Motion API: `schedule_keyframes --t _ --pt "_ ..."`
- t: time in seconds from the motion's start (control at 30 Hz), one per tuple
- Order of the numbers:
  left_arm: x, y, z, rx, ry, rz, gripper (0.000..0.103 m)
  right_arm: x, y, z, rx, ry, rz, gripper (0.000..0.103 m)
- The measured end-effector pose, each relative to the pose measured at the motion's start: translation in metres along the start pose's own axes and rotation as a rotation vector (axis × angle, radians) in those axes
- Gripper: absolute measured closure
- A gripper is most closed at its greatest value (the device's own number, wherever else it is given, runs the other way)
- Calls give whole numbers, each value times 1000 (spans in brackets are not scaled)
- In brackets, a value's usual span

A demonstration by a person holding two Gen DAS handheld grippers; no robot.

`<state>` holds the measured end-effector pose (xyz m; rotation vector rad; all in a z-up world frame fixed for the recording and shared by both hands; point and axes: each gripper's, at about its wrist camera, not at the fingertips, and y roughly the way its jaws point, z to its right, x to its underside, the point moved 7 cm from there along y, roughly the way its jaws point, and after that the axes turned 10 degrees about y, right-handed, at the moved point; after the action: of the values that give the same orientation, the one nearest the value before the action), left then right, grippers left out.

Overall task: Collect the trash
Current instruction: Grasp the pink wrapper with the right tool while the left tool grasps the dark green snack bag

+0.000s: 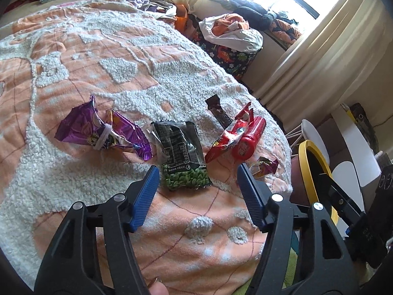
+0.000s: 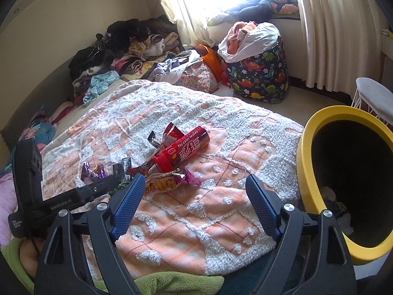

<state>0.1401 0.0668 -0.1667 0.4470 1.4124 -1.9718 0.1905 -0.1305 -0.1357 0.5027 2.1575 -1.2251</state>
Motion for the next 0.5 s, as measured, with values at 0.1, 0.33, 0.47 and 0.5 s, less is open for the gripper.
schedule_keyframes --t 0.1,0.33,0.47,0.5 --pt "4 7 -3 6 -17 -20 46 1 10 0 -5 10 -23 22" --pt "7 17 -8 13 -33 -32 47 5 37 -3 -26 22 -96 23" --pt "8 22 -9 11 -29 -39 48 7 57 -5 -37 30 -140 27" --pt "8 22 -9 8 -25 -40 48 7 62 -5 -40 36 -153 29"
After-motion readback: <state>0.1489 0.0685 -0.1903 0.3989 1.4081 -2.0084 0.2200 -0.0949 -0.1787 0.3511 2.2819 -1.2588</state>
